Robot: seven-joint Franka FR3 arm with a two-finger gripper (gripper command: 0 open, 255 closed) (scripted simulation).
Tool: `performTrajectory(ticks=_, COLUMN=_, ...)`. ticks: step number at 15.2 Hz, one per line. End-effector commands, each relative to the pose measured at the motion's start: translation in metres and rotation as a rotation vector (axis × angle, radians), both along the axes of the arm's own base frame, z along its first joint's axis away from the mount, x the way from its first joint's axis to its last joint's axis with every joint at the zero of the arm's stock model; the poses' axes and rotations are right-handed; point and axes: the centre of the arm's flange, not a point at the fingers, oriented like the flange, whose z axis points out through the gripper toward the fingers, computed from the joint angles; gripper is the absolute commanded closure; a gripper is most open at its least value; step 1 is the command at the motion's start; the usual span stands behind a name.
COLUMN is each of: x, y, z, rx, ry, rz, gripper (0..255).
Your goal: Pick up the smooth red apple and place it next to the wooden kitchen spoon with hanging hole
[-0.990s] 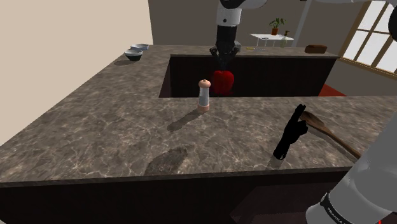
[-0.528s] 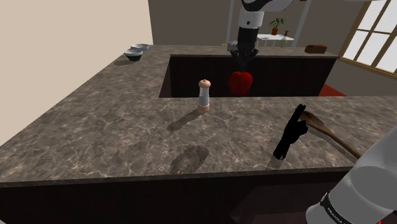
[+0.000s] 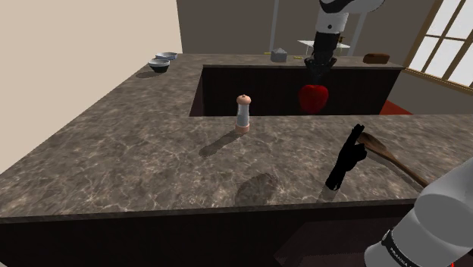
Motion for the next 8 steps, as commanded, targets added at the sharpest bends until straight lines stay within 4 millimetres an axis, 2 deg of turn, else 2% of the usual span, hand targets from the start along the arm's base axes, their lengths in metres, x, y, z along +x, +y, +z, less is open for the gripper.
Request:
performTrajectory(ticks=1, x=-0.016, y=-0.021, z=-0.001, rx=0.0, ry=0.0, rz=0.002, gripper=255)
performTrajectory(ticks=8, x=-0.069, y=-0.097, z=0.0, rx=0.0, ry=0.0, rz=0.002, gripper=255)
